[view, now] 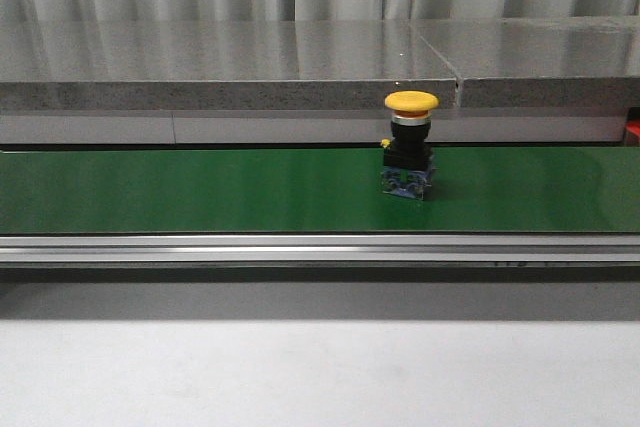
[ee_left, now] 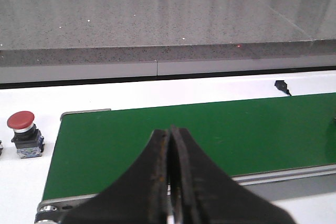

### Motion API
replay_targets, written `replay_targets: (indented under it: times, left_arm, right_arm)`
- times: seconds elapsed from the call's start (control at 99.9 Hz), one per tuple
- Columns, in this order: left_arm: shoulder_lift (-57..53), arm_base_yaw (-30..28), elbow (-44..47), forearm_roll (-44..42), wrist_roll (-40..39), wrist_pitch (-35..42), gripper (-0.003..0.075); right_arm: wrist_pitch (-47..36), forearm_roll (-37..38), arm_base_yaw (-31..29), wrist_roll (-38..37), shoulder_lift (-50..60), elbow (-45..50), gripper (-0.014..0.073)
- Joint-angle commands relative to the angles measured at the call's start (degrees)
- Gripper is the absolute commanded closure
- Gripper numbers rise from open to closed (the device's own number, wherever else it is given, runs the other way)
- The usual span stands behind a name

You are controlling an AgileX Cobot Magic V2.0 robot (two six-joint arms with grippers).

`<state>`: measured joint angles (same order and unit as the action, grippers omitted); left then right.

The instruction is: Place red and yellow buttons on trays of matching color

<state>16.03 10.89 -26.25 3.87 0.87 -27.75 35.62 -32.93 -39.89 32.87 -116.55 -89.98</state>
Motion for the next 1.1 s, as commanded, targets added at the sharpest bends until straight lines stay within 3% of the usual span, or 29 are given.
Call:
replay_targets:
  times: [0.0, 0.34, 0.801, 1.091]
  left_arm:
    - [0.4, 0.41, -1.64, 0.55, -0.15, 4.26, 0.0739]
    - [0.4, 0.41, -1.64, 0.55, -0.15, 4.26, 0.0739]
    - [0.4, 0.41, -1.64, 0.55, -0.15, 4.26, 0.0739]
    - [0.4, 0.41, -1.64, 0.55, -0.15, 4.26, 0.0739]
  right_arm:
    - [-2.06, -2.02, -0.21, 0.07, 6.38, -1.55, -0.0059]
    - [0.62, -6.25, -0.11, 0.73, 17.96, -0.29, -0.0059]
    - [0.74, -28.61, 2.82, 21.94, 38.66, 23.34, -0.0059]
    - [7.02, -26.97, 9.91, 23.33, 46.68, 32.4, -0.0059]
